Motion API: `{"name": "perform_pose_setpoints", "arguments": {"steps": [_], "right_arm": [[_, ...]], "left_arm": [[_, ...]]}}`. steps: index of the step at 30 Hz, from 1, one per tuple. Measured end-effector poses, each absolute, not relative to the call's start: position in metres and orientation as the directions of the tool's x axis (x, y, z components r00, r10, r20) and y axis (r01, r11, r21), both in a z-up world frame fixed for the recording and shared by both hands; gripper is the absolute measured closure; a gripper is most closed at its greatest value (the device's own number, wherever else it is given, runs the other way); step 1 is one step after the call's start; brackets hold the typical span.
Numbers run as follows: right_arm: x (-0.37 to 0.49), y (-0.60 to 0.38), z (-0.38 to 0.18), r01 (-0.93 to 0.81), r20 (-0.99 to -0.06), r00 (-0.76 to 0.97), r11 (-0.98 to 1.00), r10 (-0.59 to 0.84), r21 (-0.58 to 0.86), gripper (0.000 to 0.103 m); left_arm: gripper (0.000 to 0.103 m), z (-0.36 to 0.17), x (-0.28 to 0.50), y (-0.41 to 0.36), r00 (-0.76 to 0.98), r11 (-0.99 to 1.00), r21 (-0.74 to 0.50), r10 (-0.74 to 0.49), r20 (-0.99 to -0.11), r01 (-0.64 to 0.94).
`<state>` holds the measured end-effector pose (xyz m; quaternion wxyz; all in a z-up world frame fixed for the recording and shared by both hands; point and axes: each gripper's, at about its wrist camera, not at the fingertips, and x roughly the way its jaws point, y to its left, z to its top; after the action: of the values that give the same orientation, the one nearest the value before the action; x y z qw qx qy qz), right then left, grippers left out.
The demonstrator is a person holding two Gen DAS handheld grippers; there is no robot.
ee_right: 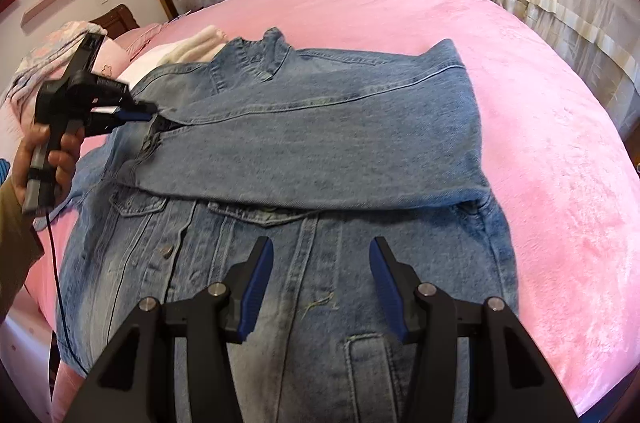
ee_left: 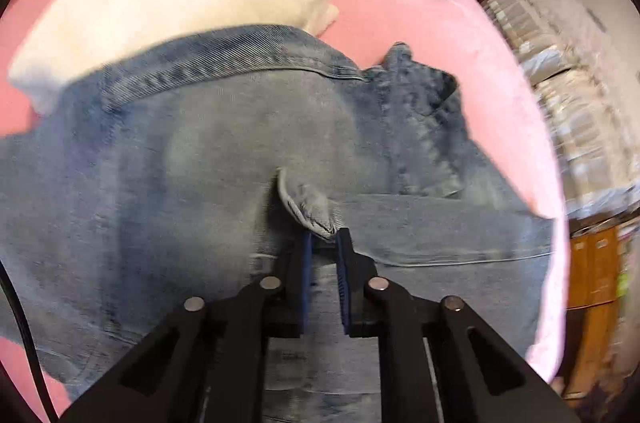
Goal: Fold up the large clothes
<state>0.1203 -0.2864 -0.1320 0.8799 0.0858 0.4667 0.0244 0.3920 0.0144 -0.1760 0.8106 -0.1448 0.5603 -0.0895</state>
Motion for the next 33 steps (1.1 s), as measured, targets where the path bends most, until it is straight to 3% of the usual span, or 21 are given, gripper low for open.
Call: {"name": "perform_pose_setpoints", "arguments": {"steps": [2, 7, 11, 13, 15, 18, 23, 25, 26, 27, 28, 33], "right_arm": [[0.122, -0.291, -0.131, 0.052, -0.817, 0.568, 0.985, 0.105, 0.162, 0.053], [0.126, -0.304, -0.132, 0.101, -0.816, 0.573, 0.982, 0.074, 0.160, 0.053], [0.125, -0.317, -0.131, 0.134, -0.820, 0.572, 0.982, 0.037, 0.137, 0.053], [0.124, -0.325, -0.127, 0.150, -0.816, 0.578, 0.981, 0.017, 0.127, 0.053], [0.123, -0.334, -0.121, 0.169, -0.808, 0.590, 0.977, 0.005, 0.129, 0.053], [0.123, -0.347, -0.114, 0.196, -0.797, 0.604, 0.971, -0.010, 0.136, 0.053], [0.124, -0.348, -0.112, 0.207, -0.792, 0.610, 0.967, -0.009, 0.148, 0.053], [0.125, -0.343, -0.112, 0.195, -0.791, 0.611, 0.971, -0.009, 0.140, 0.053], [0.126, -0.340, -0.112, 0.189, -0.791, 0.612, 0.973, -0.014, 0.130, 0.053], [0.127, -0.337, -0.112, 0.185, -0.790, 0.612, 0.975, -0.016, 0.123, 0.053], [0.128, -0.335, -0.112, 0.179, -0.790, 0.613, 0.977, -0.017, 0.118, 0.053], [0.128, -0.335, -0.107, 0.173, -0.784, 0.621, 0.979, -0.025, 0.106, 0.053]], "left_arm": [[0.101, -0.178, 0.386, 0.013, 0.358, 0.957, -0.291, -0.270, -0.894, -0.006], [0.101, -0.197, 0.373, 0.024, 0.328, 0.969, -0.248, -0.230, -0.916, -0.011], [0.101, -0.199, 0.368, 0.033, 0.326, 0.943, -0.333, -0.315, -0.891, 0.000], [0.095, -0.192, 0.366, 0.039, 0.326, 0.926, -0.376, -0.358, -0.875, 0.008], [0.073, -0.183, 0.365, 0.045, 0.334, 0.921, -0.390, -0.373, -0.866, 0.018], [0.052, -0.166, 0.366, 0.052, 0.376, 0.906, -0.423, -0.399, -0.837, 0.019], [0.052, -0.150, 0.379, 0.050, 0.421, 0.895, -0.445, -0.405, -0.811, 0.004], [0.053, -0.158, 0.389, 0.041, 0.403, 0.908, -0.418, -0.377, -0.834, -0.018], [0.062, -0.163, 0.394, 0.036, 0.383, 0.912, -0.410, -0.368, -0.847, -0.030], [0.081, -0.170, 0.399, 0.031, 0.359, 0.909, -0.414, -0.375, -0.855, -0.037], [0.088, -0.177, 0.402, 0.027, 0.331, 0.909, -0.415, -0.380, -0.864, -0.041], [0.097, -0.181, 0.396, 0.020, 0.380, 0.933, -0.353, -0.303, -0.874, -0.068]]}}
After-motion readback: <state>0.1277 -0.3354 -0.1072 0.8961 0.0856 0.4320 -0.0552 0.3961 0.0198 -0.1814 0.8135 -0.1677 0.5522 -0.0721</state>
